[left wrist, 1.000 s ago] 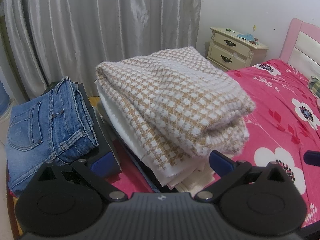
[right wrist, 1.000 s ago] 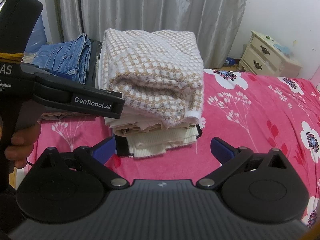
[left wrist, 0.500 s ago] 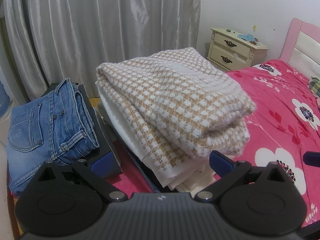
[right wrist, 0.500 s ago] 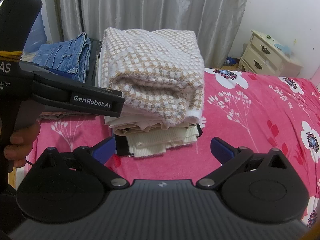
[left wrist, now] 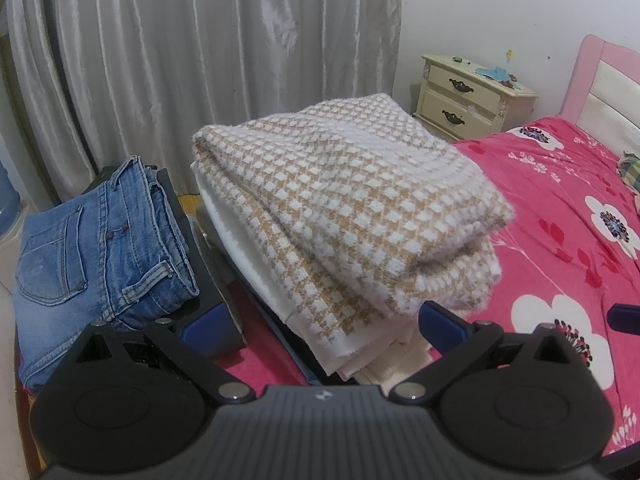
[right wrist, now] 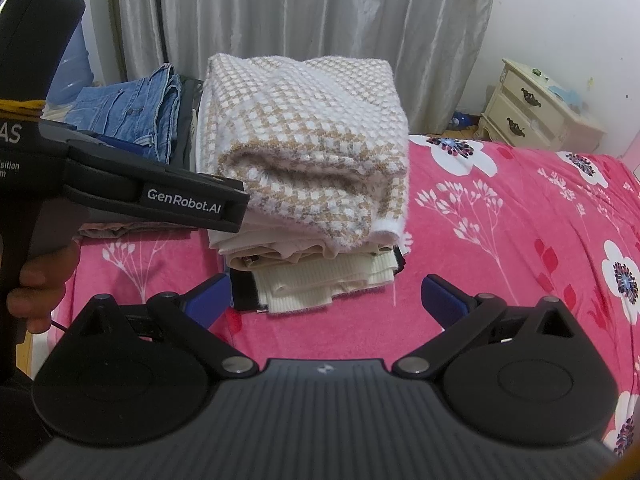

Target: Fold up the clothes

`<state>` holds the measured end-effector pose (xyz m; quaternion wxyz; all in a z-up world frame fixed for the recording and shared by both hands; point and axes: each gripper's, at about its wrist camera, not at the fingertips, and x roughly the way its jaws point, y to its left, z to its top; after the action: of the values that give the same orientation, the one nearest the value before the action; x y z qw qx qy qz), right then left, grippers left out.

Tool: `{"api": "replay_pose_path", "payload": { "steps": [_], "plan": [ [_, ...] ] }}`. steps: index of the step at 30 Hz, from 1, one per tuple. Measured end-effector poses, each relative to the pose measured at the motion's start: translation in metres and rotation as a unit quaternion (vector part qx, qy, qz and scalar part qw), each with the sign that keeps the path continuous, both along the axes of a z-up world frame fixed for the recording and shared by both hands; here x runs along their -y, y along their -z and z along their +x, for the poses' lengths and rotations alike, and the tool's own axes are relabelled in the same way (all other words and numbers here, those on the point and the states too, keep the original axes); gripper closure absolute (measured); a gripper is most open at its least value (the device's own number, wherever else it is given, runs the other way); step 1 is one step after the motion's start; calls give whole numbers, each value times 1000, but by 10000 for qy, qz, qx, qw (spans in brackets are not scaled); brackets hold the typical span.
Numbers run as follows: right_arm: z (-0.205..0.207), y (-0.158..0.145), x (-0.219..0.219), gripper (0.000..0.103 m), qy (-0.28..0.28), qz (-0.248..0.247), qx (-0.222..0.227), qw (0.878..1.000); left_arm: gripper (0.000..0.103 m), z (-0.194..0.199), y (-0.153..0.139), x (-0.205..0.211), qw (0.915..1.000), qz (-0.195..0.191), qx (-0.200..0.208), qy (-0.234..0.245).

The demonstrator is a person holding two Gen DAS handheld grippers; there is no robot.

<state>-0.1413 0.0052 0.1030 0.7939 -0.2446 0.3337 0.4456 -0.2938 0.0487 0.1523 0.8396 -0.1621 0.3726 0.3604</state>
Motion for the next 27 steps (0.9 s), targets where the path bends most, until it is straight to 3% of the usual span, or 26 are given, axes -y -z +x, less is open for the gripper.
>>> {"api": "replay_pose_path", "payload": {
  "steps": [27],
  "plan": [
    [-1, 3, -2, 1, -35, -33, -9, 10000, 0, -2, 2, 2, 10000, -14, -26, -43]
  ]
}}
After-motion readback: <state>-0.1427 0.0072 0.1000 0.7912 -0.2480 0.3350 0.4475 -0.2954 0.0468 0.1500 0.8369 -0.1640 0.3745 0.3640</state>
